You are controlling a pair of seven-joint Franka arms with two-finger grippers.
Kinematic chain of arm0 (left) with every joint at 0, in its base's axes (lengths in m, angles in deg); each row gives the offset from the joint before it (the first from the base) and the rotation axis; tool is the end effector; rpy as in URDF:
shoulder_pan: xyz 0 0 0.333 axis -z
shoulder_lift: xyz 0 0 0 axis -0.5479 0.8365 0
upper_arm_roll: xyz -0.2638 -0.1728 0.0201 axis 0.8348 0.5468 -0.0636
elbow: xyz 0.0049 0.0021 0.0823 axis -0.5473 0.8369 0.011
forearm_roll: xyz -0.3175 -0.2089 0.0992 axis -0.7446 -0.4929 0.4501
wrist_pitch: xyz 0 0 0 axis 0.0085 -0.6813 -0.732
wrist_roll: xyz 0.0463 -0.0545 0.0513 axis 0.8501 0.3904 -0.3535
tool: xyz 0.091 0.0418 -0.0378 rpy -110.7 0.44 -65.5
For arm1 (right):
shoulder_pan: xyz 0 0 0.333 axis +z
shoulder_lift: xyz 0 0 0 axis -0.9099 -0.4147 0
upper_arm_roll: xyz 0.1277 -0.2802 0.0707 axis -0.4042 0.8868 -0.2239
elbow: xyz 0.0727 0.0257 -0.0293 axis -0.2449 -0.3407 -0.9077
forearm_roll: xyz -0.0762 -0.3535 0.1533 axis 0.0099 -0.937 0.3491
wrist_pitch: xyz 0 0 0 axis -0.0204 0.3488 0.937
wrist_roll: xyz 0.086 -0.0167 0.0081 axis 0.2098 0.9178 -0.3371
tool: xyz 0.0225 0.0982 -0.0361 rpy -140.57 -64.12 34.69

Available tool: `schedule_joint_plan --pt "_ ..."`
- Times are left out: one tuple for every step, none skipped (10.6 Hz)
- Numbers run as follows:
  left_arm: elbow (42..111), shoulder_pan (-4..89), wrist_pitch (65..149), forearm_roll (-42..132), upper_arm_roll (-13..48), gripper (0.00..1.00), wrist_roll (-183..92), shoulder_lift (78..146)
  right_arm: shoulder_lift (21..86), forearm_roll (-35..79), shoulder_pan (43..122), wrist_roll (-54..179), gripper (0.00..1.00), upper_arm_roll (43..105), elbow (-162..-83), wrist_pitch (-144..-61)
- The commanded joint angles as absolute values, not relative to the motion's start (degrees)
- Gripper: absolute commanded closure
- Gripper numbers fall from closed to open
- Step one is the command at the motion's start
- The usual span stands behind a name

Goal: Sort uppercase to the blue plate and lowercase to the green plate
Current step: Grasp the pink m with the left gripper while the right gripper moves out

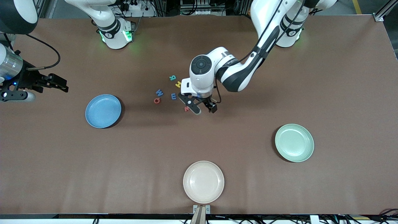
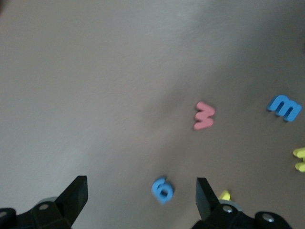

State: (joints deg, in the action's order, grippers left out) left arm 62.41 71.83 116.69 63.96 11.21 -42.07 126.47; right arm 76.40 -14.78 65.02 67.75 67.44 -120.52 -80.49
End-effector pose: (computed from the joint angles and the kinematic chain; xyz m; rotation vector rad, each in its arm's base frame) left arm 0.4808 -0.5333 0.2674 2.8337 -1.3253 0.0546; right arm 0.5578 0.0080 0.5694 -3.1305 -0.0053 0.1083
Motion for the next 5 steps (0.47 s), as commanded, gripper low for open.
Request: schedule_joint_plan --pt "59.78 73.21 120.85 65.51 10.71 0.00 -38.04 129.67 76.62 -14.11 64.53 68.41 0.00 66.98 -120.73 -80.65" --pt "59.43 73.74 122.61 65.60 10.80 0.00 -36.88 130.47 76.54 -14.11 64.62 68.42 0.00 66.98 -120.73 -80.74" --pt "59.42 74.70 124.10 65.60 10.71 0.00 -37.65 130.91 76.54 -14.11 64.62 68.33 0.00 66.98 -120.82 -80.74" --pt "59.34 75.32 125.77 65.60 10.71 0.00 -38.36 131.61 76.54 -14.20 64.62 68.33 0.00 66.98 -120.82 -80.83" --pt "59.33 75.41 126.83 65.60 10.71 0.00 -39.15 132.31 76.54 -14.20 64.62 68.33 0.00 66.98 -120.82 -80.83"
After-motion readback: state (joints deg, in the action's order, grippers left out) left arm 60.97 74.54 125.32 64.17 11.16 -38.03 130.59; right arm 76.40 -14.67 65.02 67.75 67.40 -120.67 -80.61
